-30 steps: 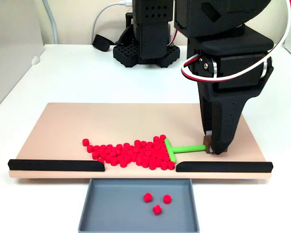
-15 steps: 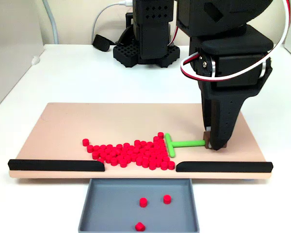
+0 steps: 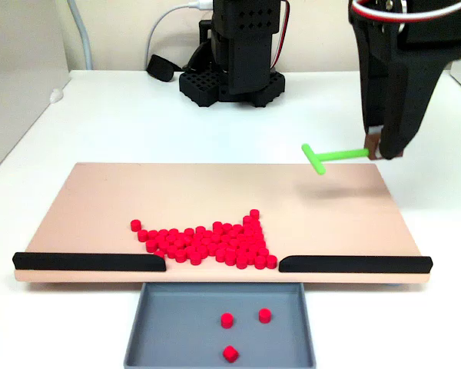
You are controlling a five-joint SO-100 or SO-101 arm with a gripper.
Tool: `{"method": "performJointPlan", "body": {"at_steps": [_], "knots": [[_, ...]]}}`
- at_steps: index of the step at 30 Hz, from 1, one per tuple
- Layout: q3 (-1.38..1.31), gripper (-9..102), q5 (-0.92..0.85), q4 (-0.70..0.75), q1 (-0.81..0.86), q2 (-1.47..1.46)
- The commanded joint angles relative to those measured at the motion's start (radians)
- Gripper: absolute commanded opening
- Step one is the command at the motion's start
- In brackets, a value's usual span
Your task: Gather the left side granules
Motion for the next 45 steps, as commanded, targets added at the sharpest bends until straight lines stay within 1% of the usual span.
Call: {"method": "performJointPlan", "body": {"at_steps": [1, 5, 8, 11, 16, 20, 25, 31, 38, 45], "knots": [[0.029, 0, -0.098, 0.029, -0.005, 0.147], [0.170, 0, -0.291, 0.029, 0.003, 0.316], [0.311, 0, -0.497, 0.029, 0.031, 0.437], [0.445, 0, -0.772, 0.028, 0.089, 0.543], [0.611, 0, -1.252, 0.015, 0.232, 0.655], [0.623, 0, -1.489, 0.011, 0.342, 0.655], [0.623, 0, -1.649, -0.044, 0.426, 0.623], [0.623, 0, -1.747, -0.091, 0.456, 0.591], [0.623, 0, -1.778, -0.091, 0.422, 0.571], [0.606, 0, -1.772, -0.092, 0.411, 0.571]]}}
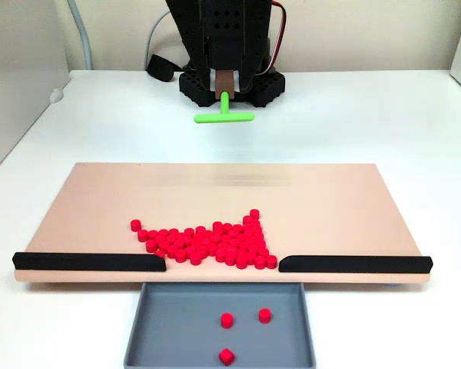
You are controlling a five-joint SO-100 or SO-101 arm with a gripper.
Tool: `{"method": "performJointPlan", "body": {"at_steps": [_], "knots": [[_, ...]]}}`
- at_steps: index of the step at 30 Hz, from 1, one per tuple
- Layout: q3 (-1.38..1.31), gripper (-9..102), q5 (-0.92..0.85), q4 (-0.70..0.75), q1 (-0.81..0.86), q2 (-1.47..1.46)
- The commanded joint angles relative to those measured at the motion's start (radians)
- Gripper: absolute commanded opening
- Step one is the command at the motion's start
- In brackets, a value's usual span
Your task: Gather the left side granules
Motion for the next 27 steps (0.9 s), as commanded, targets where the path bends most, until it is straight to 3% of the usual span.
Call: {"method": "performJointPlan", "body": {"at_steps": [1, 27], "knots": [[-0.021, 0, 0.008, -0.005, 0.005, 0.006], [-0.023, 0, 0.023, -0.009, 0.011, 0.005]]}}
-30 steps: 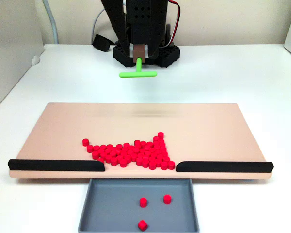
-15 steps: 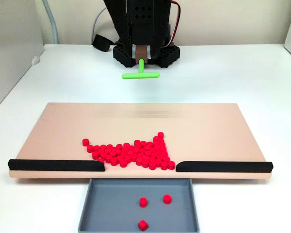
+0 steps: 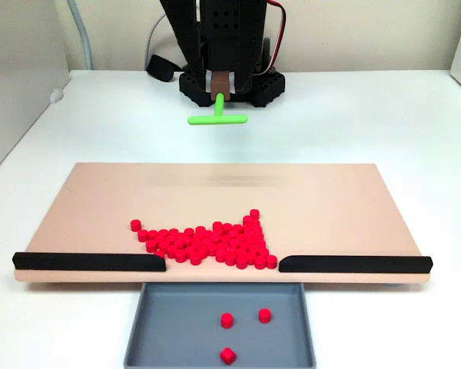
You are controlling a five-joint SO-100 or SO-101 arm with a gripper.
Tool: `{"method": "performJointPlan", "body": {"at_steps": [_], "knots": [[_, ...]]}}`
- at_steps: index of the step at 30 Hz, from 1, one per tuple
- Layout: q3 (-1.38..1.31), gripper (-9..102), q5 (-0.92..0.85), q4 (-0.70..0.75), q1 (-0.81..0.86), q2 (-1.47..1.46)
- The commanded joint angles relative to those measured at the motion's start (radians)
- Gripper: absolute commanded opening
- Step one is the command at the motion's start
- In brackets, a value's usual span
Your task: Gather the left side granules
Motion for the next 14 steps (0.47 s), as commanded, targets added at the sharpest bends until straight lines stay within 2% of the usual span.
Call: {"method": "performJointPlan", "body": {"at_steps": [1, 14], "knots": [[-0.023, 0, 0.014, -0.006, -0.011, 0.012], [-0.023, 0, 0.011, -0.006, -0.012, 0.021]]}}
